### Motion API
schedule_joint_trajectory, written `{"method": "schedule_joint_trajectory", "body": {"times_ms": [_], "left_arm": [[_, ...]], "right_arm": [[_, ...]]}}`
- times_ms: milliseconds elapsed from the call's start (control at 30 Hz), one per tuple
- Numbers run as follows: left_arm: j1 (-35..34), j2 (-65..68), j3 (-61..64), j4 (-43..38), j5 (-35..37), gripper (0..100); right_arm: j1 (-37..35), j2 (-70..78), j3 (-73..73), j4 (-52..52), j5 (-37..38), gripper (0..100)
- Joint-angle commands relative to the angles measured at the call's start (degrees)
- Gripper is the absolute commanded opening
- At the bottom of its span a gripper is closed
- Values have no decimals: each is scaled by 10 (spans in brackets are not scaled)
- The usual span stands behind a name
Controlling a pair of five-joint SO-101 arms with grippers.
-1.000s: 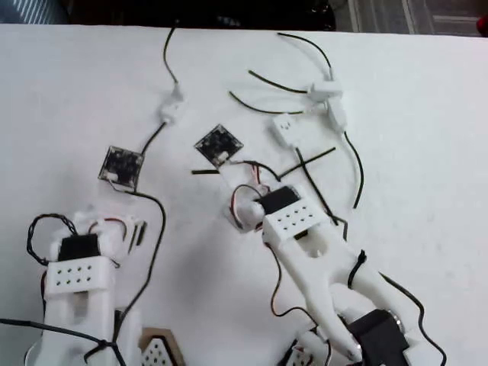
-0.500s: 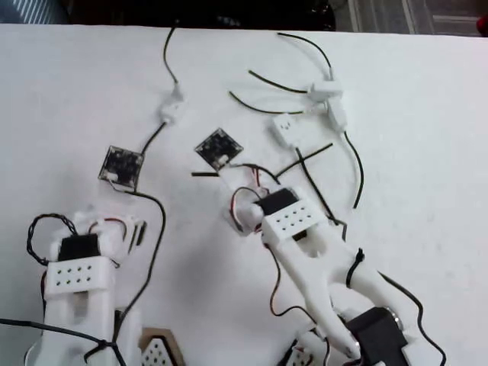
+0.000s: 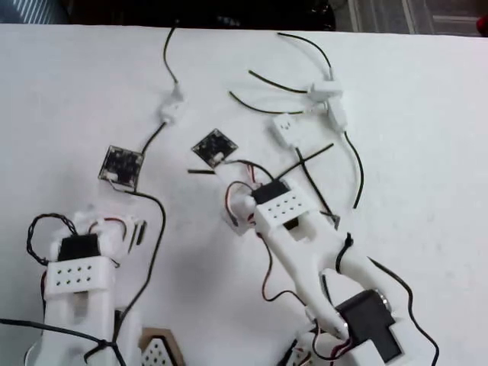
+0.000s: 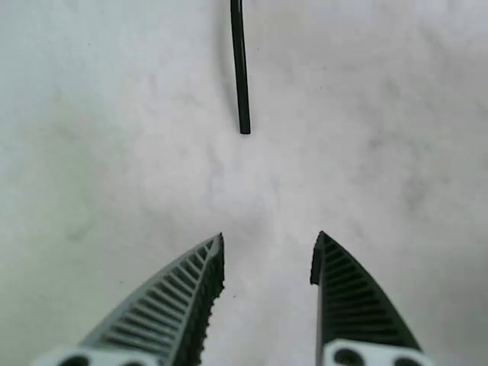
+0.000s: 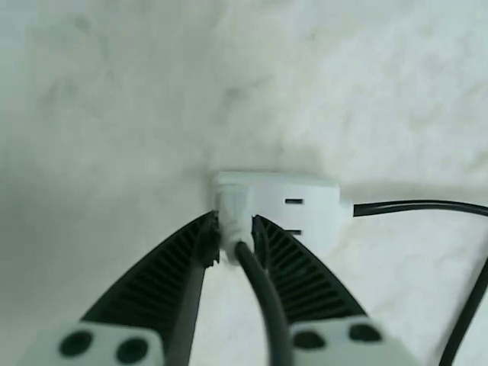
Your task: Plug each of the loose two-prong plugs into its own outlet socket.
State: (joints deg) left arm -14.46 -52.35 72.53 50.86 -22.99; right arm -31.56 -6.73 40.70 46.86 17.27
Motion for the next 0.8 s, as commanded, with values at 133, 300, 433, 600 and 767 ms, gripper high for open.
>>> {"method": "schedule_joint_trajectory", "body": {"times_ms": [133, 300, 433, 600, 767], "left_arm": [[-3, -7, 1, -9, -6, 195], [-2, -9, 7, -11, -6, 195], [-2, -10, 15, -25, -6, 195], [-3, -10, 15, -25, -6, 195], [-3, -10, 15, -25, -6, 195]], "right_arm": [[5, 22, -1, -5, 5, 17], [9, -21, -22, 0, 2, 17], [8, -89, -47, 0, 2, 17], [6, -110, -103, -6, 1, 17], [-8, -99, -142, -51, 4, 17]]}}
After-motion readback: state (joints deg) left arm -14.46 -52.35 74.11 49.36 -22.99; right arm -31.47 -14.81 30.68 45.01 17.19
